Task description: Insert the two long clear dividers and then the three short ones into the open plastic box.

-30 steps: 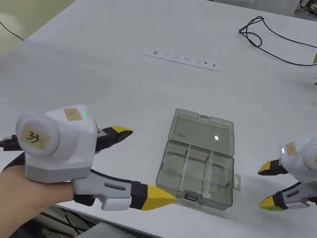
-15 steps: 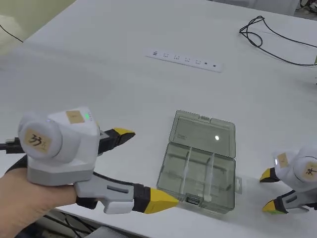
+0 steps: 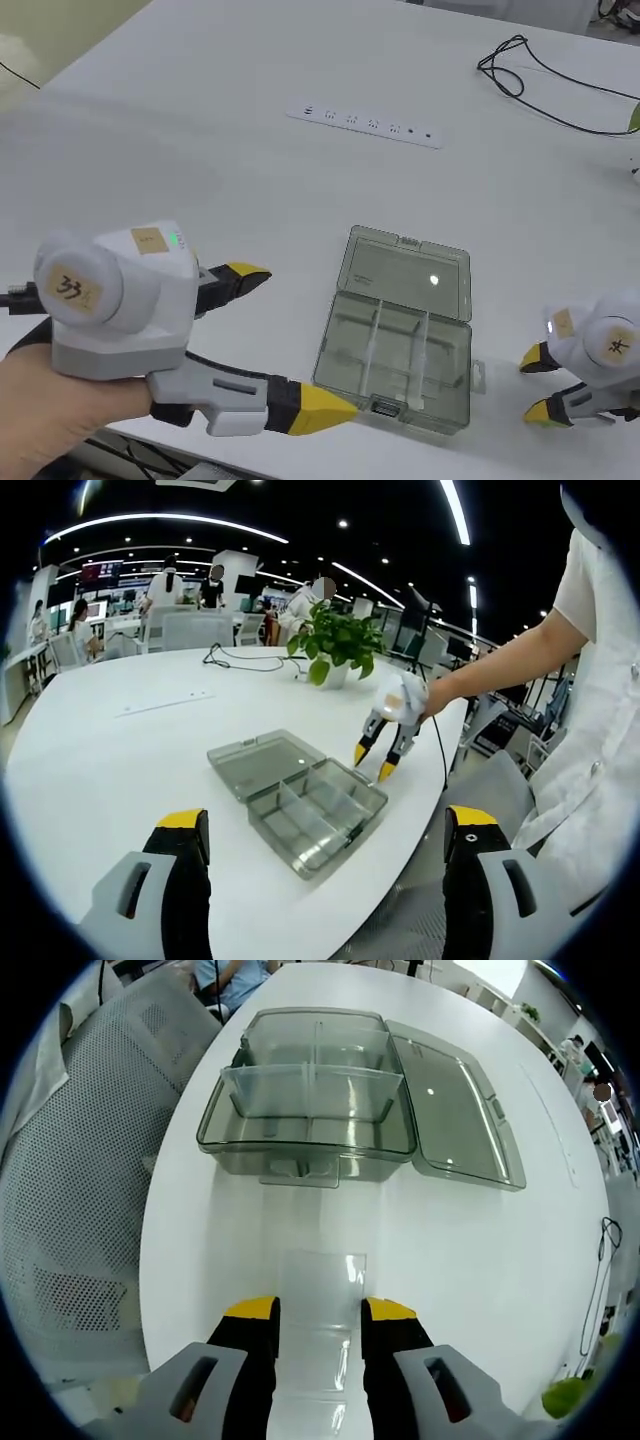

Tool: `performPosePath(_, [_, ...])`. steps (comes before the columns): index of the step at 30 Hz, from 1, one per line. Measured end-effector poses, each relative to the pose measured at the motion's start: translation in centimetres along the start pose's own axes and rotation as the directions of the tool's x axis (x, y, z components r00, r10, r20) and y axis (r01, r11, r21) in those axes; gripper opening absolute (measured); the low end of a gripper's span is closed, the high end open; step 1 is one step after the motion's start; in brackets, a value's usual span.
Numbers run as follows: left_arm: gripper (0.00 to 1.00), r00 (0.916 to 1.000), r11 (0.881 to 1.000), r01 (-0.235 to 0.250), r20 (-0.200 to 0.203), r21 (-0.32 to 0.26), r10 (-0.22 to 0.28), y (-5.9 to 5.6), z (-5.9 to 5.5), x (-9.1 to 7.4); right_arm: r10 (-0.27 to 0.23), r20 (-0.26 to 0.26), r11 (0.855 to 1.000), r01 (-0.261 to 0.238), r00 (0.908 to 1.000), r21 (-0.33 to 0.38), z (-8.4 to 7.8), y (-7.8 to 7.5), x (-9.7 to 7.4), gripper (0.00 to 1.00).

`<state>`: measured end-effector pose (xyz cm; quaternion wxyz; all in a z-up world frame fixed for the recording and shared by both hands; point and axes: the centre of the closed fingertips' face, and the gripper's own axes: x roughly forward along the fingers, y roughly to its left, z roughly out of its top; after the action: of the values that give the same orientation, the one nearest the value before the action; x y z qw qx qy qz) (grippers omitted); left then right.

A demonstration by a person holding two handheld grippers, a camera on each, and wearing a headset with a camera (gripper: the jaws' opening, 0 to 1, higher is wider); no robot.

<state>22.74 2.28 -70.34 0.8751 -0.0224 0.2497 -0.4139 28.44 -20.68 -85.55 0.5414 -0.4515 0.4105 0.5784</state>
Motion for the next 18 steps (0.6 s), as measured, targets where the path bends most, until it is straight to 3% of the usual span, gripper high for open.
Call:
performPosePath(10, [1.00,1.0000,1.000,0.005,0.000,0.001,-0.005,-0.2,-0.1,0.0,-0.024,0.009,1.000,0.024,0.9997,0.009,0.0,-0.1,-0.1,0.33])
performPosePath(18, [0.99,1.0000,1.000,0.008,0.003,0.005,-0.008,-0.2,0.2,0.1,-0.062,0.056,0.998,0.060,0.9965,0.036,1.0,-0.1,-1.4,0.33])
